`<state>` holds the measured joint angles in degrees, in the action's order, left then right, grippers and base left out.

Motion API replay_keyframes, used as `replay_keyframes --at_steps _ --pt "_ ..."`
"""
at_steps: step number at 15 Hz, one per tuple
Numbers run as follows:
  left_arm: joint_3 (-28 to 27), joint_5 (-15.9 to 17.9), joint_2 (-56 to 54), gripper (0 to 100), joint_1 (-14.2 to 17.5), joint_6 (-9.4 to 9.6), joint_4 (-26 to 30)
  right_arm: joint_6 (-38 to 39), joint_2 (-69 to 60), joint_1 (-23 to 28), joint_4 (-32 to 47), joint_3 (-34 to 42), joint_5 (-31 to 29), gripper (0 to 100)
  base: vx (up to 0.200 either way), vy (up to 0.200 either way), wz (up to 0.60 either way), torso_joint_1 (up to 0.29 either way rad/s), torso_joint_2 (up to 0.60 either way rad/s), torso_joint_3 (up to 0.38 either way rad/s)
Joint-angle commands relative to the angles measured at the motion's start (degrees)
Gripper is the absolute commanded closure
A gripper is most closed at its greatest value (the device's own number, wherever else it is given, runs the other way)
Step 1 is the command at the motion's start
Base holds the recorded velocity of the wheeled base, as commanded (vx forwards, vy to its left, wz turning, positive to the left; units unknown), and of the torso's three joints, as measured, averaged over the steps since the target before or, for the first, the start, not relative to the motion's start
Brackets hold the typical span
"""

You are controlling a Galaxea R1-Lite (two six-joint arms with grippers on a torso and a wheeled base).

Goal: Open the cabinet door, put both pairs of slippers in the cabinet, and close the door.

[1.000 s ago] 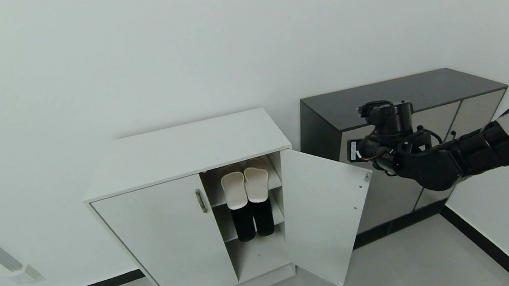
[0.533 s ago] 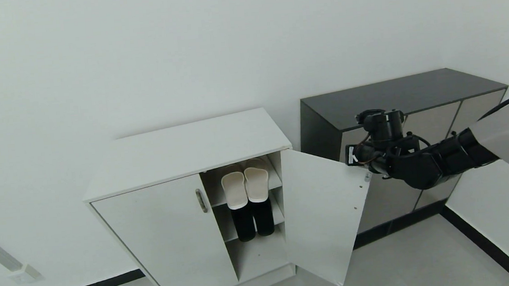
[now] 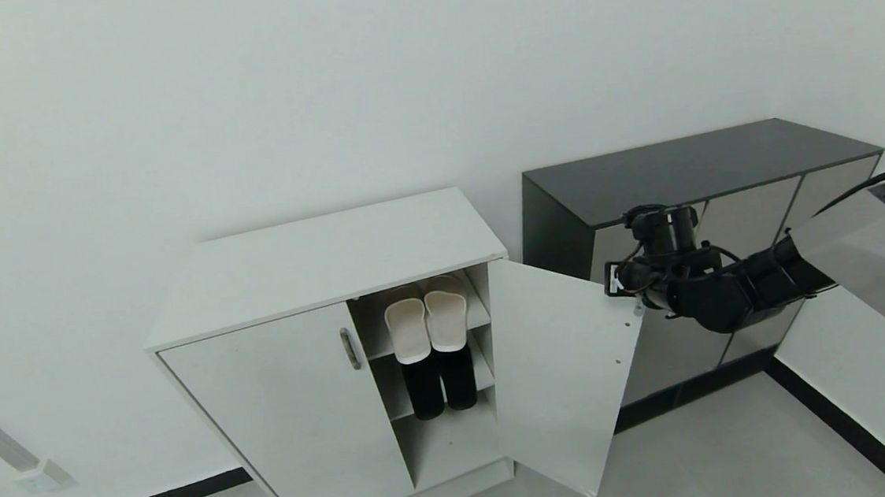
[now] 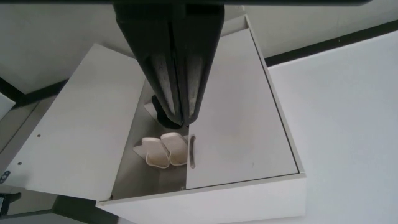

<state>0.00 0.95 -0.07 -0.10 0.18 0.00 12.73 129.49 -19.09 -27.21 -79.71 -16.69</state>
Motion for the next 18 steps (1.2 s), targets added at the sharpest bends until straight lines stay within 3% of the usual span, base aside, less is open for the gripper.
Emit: replay_keyframes --at_steps 1,8,13,18 --pt "0.00 0.02 0.07 100 0.01 -0.01 0.00 0.02 0.33 0.02 0.05 0.00 -0.01 100 0.000 0.000 0.00 0.000 0.00 0.000" --pt "0.00 0.02 0.07 100 0.01 0.08 0.00 1.34 -3.45 -2.18 2.34 3.86 -0.01 100 0.000 0.000 0.00 0.000 0.00 0.000" --pt "0.00 0.02 0.07 100 0.01 0.08 0.00 2.48 -9.43 -10.27 -0.74 13.80 -0.36 100 0.000 0.000 0.00 0.000 0.00 0.000" --pt "0.00 0.02 0.07 100 0.01 0.08 0.00 0.81 -13.56 -13.87 -4.87 19.51 -0.27 100 0.000 0.000 0.00 0.000 0.00 0.000"
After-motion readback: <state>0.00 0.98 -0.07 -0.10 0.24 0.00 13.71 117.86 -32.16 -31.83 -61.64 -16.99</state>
